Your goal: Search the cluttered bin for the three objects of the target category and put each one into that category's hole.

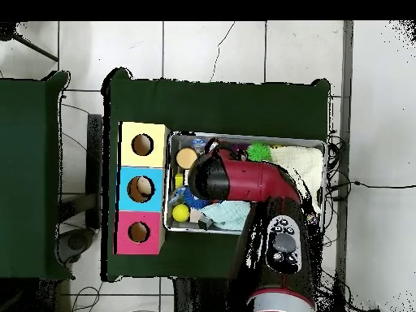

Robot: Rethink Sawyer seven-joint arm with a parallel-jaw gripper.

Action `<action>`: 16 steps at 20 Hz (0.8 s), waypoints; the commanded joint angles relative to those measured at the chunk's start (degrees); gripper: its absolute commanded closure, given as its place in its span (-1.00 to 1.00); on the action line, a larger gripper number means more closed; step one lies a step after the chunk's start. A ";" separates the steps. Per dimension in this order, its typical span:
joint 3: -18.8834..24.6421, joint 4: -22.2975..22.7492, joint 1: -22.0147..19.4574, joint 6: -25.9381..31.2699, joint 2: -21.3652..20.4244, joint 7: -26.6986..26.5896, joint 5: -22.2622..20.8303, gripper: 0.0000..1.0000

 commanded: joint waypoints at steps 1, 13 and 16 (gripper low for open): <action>-2.05 1.91 5.17 0.36 5.87 9.90 0.66 1.00; -7.72 5.31 11.86 -14.82 14.45 16.17 4.61 1.00; -6.55 7.75 11.18 -17.99 14.27 15.95 5.48 1.00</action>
